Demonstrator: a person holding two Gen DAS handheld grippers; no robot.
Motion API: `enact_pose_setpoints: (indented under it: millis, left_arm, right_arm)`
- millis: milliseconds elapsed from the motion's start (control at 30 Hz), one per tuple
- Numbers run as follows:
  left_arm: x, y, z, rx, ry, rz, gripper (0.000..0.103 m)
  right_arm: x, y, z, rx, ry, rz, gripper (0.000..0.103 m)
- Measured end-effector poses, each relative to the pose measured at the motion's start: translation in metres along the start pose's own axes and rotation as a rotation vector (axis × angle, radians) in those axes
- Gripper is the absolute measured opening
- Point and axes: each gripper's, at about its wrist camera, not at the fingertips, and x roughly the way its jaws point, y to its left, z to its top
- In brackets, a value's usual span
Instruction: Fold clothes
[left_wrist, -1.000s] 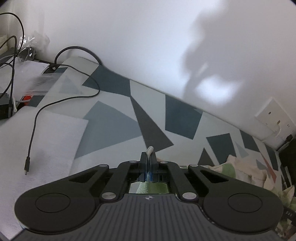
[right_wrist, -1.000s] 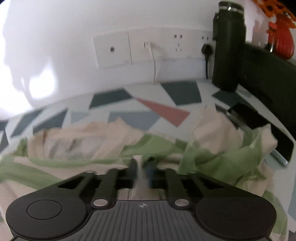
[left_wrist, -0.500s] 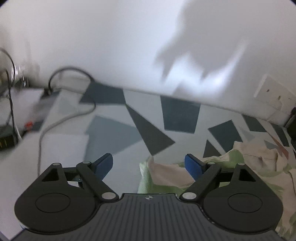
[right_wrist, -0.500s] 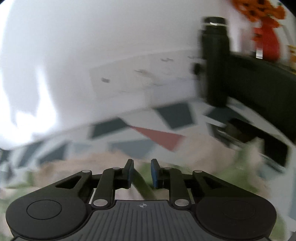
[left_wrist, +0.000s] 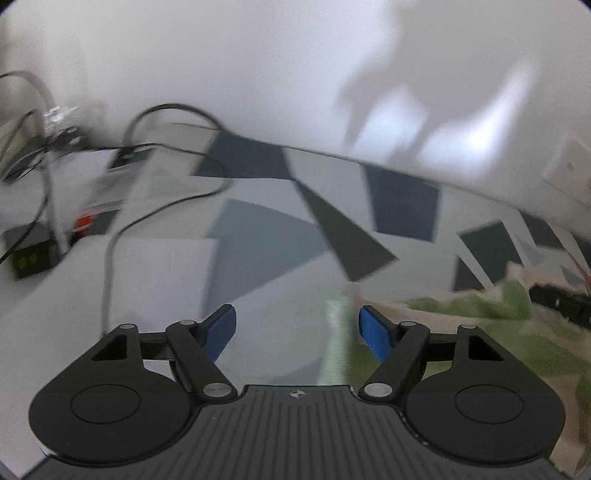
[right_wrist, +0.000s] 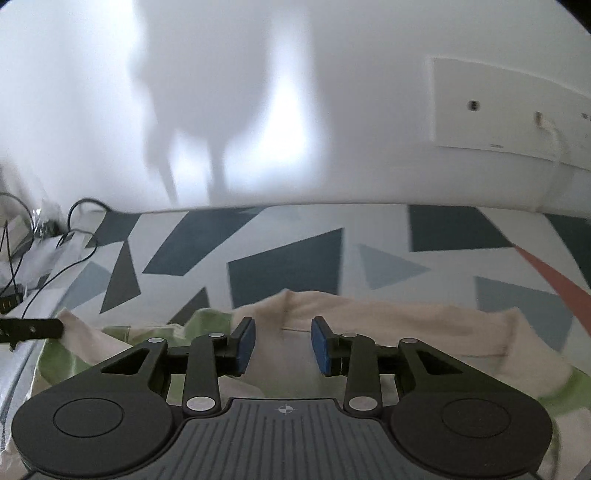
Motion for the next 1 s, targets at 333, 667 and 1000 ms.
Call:
enact_pose_setpoints:
  millis: [333, 667, 1000]
  left_arm:
    - [0.000, 0.005, -0.008, -0.004, 0.025, -0.058, 0.051]
    - [0.001, 0.009, -0.008, -0.005, 0.011, -0.049, 0.050]
    - [-0.039, 0.039, -0.012, -0.083, -0.023, -0.057, 0.052]
  right_arm:
    - [0.017, 0.023, 0.004, -0.114, 0.002, -0.066, 0.001]
    - [0.016, 0.016, 0.003, -0.083, -0.019, -0.109, 0.006]
    - [-0.090, -0.032, -0.025, 0.141, -0.110, -0.194, 0.035]
